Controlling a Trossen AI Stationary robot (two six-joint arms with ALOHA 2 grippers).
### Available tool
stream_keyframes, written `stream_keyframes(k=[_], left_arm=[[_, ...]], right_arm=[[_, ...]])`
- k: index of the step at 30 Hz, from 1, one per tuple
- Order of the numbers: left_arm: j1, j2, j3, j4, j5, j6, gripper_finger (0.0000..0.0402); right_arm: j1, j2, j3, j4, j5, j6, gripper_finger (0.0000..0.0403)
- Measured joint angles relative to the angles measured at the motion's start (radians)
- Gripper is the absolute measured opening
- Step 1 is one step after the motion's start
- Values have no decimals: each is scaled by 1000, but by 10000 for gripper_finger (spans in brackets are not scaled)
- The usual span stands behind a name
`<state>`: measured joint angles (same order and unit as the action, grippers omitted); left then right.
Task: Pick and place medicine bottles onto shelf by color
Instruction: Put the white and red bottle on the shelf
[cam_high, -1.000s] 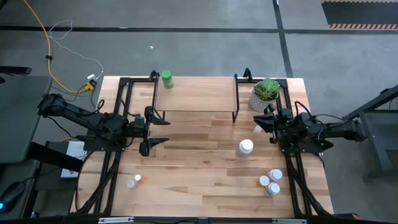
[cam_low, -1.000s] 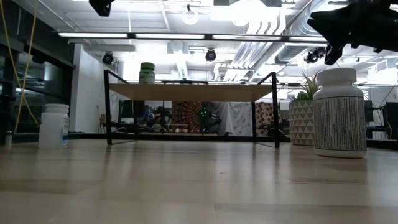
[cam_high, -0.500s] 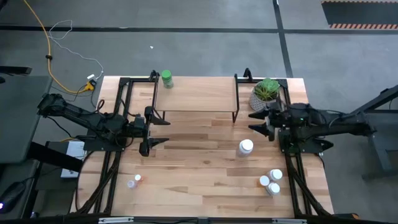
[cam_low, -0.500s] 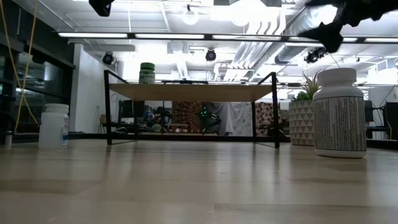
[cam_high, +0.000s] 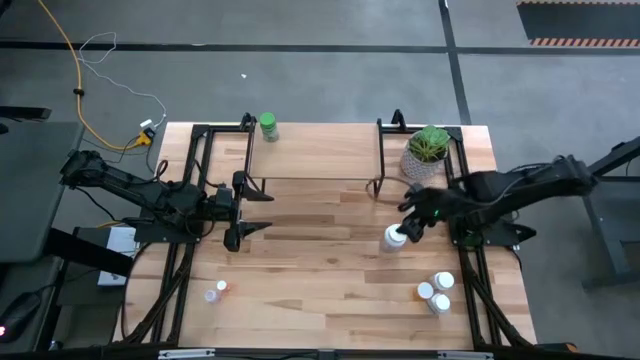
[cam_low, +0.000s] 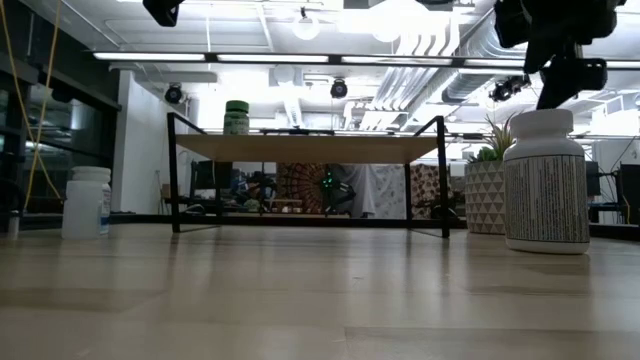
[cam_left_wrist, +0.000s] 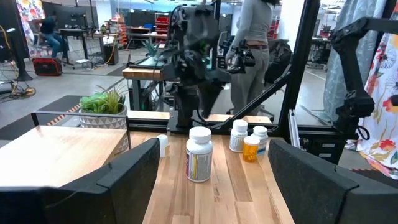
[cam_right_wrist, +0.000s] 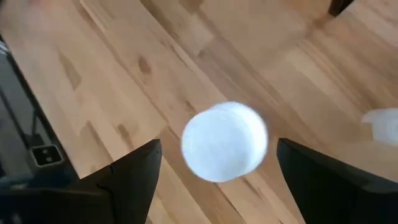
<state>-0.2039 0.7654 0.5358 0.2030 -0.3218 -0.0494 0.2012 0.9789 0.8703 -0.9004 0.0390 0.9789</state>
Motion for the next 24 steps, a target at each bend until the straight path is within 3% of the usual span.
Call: stream_keyframes(k=[12, 24], left_arm=[[0, 0, 0, 0, 0, 0, 291], [0, 0, 0, 0, 0, 0, 291]], right_arm=[[126, 291, 261, -274, 178, 134, 310], [129, 435, 288, -306, 124, 218, 310]])
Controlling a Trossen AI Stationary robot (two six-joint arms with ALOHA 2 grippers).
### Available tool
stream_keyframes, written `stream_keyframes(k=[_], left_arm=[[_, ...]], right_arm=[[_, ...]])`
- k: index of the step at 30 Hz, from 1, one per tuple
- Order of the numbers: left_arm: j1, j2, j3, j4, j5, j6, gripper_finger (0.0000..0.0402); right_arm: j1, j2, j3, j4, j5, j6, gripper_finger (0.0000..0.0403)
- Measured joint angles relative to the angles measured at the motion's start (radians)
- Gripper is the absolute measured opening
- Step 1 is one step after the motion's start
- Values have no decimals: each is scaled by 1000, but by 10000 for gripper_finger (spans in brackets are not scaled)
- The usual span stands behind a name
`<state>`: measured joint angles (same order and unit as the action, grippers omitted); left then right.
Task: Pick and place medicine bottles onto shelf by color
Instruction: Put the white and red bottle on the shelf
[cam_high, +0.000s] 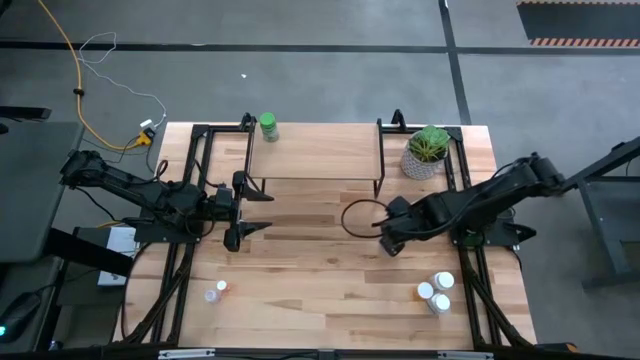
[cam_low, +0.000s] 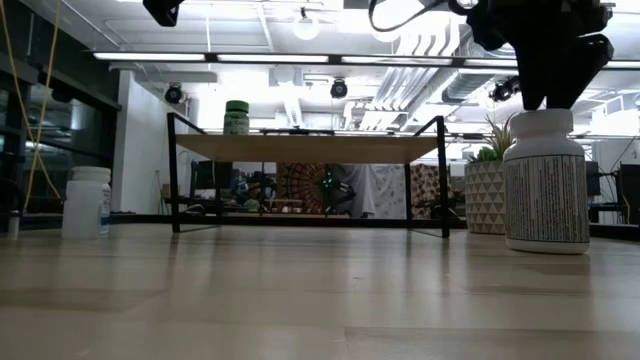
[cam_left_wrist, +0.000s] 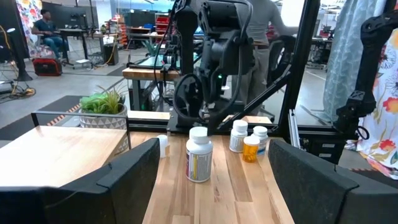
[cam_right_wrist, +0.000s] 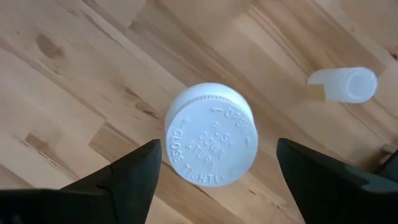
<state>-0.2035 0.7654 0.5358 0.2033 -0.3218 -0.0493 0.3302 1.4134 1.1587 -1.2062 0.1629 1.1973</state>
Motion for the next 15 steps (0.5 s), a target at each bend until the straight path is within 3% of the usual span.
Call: stream_keyframes(k=[15], left_arm=[[0, 0, 0, 0, 0, 0, 291]], right_arm=[[-16, 70, 0, 44, -22, -9, 308]])
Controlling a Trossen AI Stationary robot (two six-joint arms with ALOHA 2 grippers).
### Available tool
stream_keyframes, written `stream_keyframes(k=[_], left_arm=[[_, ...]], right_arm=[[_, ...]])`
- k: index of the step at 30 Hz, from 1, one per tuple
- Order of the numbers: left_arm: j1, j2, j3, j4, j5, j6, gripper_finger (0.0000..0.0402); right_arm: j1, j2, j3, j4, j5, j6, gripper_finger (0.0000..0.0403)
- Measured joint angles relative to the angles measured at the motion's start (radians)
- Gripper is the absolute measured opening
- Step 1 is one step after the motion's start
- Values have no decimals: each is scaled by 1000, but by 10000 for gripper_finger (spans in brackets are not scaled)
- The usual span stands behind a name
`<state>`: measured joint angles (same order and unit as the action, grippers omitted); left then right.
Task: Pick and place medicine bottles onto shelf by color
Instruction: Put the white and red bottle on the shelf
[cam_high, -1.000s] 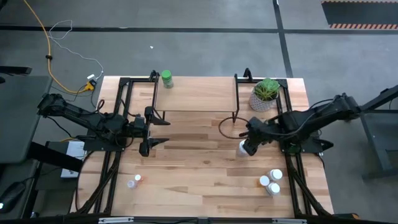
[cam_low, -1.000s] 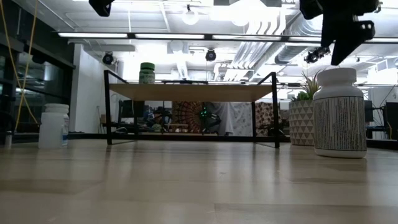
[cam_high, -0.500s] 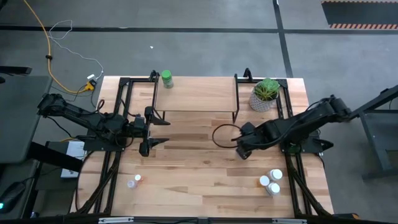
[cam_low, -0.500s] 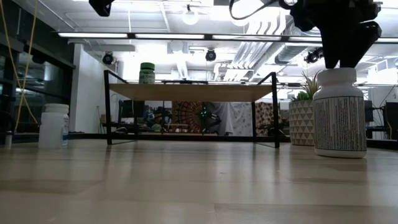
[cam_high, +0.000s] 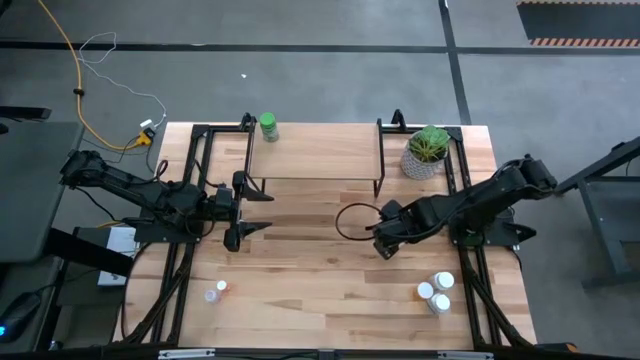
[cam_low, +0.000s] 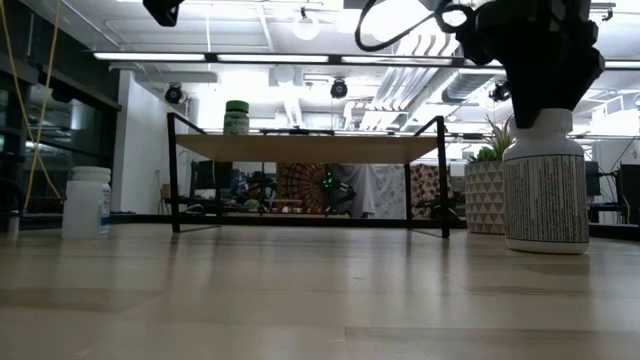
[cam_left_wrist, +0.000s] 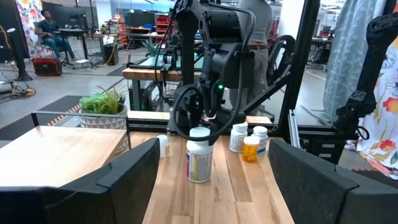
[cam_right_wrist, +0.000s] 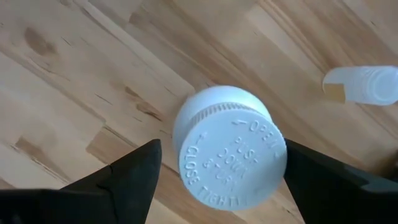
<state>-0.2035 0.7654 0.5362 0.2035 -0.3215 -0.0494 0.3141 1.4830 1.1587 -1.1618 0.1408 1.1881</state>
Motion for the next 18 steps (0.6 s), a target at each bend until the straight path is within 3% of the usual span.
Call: stream_keyframes(k=[4, 9, 13, 18], left_arm=[[0, 0, 0, 0, 0, 0, 291], [0, 0, 0, 0, 0, 0, 291], [0, 0, 0, 0, 0, 0, 291], [0, 0, 0, 0, 0, 0, 291]], right_arm=[[0, -2, 0, -1, 8, -2, 283], [0, -4, 1, -4, -1, -17, 213], [-1, -4, 19, -21, -38, -58, 210], [0, -5, 162, -31, -69, -198, 210]])
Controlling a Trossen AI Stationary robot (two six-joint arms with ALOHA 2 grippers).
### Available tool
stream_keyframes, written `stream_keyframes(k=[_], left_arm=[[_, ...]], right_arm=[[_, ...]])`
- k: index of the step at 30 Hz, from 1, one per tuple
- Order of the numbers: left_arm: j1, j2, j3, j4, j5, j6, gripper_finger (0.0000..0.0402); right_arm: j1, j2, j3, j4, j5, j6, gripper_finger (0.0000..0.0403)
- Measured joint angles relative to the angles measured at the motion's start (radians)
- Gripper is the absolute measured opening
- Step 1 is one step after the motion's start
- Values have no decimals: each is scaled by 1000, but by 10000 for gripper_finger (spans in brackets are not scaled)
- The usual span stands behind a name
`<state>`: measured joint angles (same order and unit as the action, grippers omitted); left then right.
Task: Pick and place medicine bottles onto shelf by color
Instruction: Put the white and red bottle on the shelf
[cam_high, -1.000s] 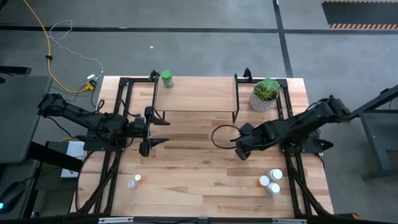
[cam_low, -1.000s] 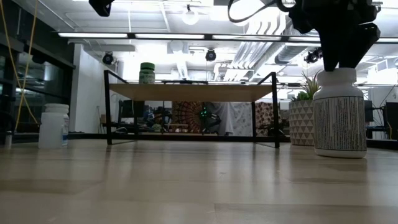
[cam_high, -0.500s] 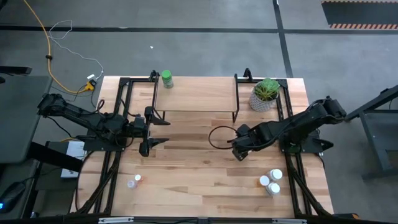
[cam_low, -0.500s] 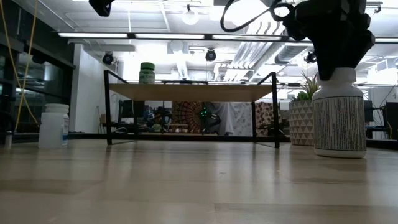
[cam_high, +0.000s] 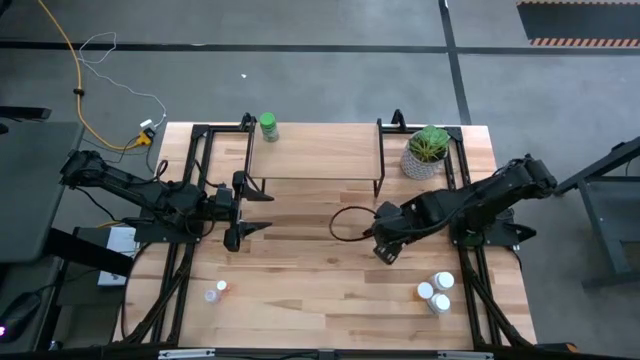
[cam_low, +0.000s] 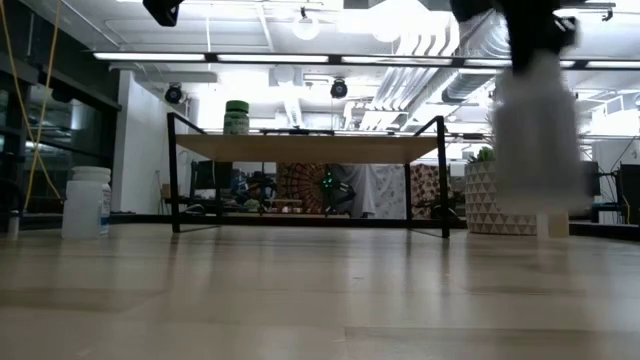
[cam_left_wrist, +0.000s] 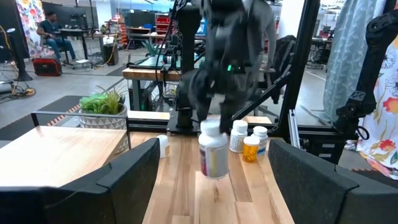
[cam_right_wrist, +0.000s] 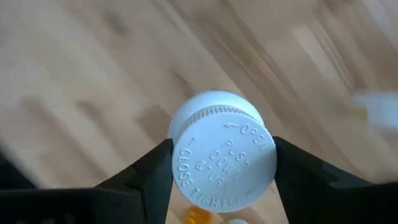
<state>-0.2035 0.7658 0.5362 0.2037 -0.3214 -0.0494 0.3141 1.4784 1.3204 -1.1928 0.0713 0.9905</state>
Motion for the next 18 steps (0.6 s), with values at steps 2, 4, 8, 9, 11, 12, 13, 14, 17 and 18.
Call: stream_keyframes(k=[2, 4, 8, 9, 11, 12, 13, 14, 17, 18], left_arm=[[0, 0, 0, 0, 0, 0, 291], [0, 0, 0, 0, 0, 0, 291], [0, 0, 0, 0, 0, 0, 291], [0, 0, 0, 0, 0, 0, 291], [0, 0, 0, 0, 0, 0, 291], [0, 0, 0, 0, 0, 0, 291], [0, 0, 0, 0, 0, 0, 291], [0, 0, 0, 0, 0, 0, 291], [0, 0, 0, 0, 0, 0, 291], [0, 0, 0, 0, 0, 0, 291]], right_arm=[[-2, 0, 84, 18, 7, -71, 210], [-12, 0, 179, 32, 37, -139, 210], [-57, 3, 377, 11, 160, -264, 210], [-78, 9, 426, -8, 194, -294, 210], [-134, 31, 522, -65, 256, -353, 210], [-167, 45, 565, -94, 279, -381, 210], [-206, 63, 609, -122, 295, -408, 210], [-248, 84, 650, -146, 304, -431, 210], [-385, 150, 758, -211, 302, -478, 210], [-430, 174, 785, -229, 292, -496, 210]])
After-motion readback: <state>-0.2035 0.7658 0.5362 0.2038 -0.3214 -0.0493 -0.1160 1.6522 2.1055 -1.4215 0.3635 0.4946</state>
